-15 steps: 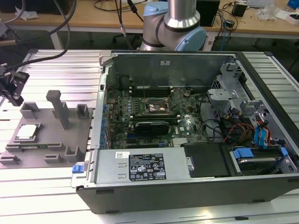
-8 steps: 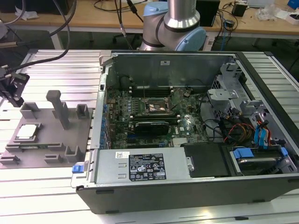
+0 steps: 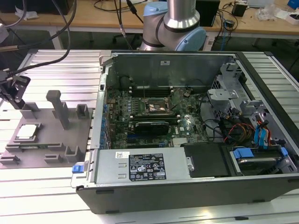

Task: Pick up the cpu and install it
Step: 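Pick up the cpu and move it towards the insertion slot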

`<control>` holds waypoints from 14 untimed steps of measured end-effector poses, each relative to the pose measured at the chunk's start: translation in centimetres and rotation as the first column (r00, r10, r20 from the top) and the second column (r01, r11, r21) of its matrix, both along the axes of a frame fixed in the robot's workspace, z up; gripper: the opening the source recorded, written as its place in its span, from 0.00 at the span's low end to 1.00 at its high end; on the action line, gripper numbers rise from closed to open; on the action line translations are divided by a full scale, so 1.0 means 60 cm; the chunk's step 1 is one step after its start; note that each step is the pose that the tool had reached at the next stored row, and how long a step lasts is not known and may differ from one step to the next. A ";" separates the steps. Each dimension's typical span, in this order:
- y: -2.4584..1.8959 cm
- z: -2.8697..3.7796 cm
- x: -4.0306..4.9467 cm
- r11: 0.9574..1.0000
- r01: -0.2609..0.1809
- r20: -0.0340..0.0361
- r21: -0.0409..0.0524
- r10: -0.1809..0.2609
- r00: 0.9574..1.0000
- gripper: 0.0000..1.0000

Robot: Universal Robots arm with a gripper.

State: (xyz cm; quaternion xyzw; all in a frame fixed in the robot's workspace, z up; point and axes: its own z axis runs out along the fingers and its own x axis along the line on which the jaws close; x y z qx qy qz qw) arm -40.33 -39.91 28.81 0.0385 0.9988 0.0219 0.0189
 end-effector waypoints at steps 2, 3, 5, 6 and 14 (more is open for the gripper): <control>0.0000 0.000 0.000 1.000 0.000 0.000 0.000 0.000 1.000 0.11; 0.0001 0.000 0.000 1.000 0.000 0.000 0.000 0.000 1.000 0.11; 0.0000 -0.002 0.000 1.000 0.000 0.000 0.001 0.000 1.000 0.11; 0.0000 -0.002 0.000 1.000 0.000 0.000 0.000 0.000 1.000 0.11; -0.0150 -0.017 -0.004 1.000 0.000 0.000 0.001 0.000 1.000 0.11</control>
